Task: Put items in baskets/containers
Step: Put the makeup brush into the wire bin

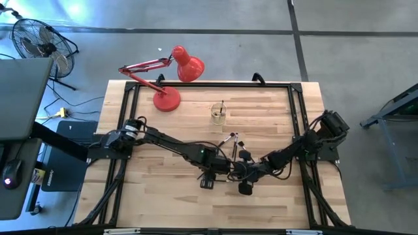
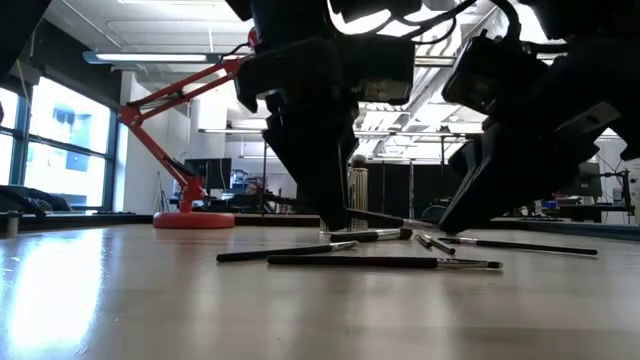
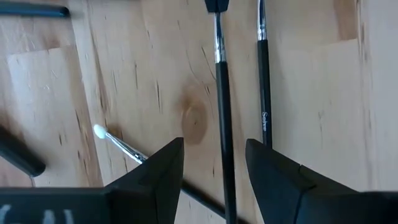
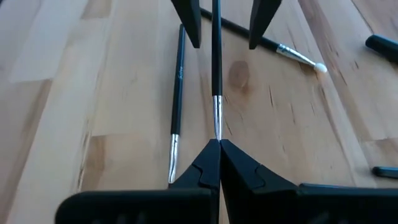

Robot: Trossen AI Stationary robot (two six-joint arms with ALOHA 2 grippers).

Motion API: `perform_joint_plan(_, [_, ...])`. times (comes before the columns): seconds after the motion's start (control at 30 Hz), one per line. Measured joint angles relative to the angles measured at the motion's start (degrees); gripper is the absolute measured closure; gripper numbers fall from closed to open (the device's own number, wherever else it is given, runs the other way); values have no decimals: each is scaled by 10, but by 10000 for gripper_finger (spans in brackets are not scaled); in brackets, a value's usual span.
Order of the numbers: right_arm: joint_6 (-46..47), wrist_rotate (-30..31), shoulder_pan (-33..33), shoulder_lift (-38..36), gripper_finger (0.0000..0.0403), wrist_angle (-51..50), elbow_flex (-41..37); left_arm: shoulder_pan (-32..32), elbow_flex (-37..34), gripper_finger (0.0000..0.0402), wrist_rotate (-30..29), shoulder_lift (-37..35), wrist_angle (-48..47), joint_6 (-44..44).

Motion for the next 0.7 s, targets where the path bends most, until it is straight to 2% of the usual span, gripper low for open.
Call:
perform_joint_plan(0.2, [-21,7,0,-26,403,-4,0,0,0,251,9,10,-4,-1])
perform_joint_plan(0.6, [-11,-34,0,-35,403,-50,0,0,-1,368,22,11,-3,-21])
perform_joint_plan(0.7, [-11,-36,0,-35,403,-49,0,0,-1,394,45,11,-2,-26])
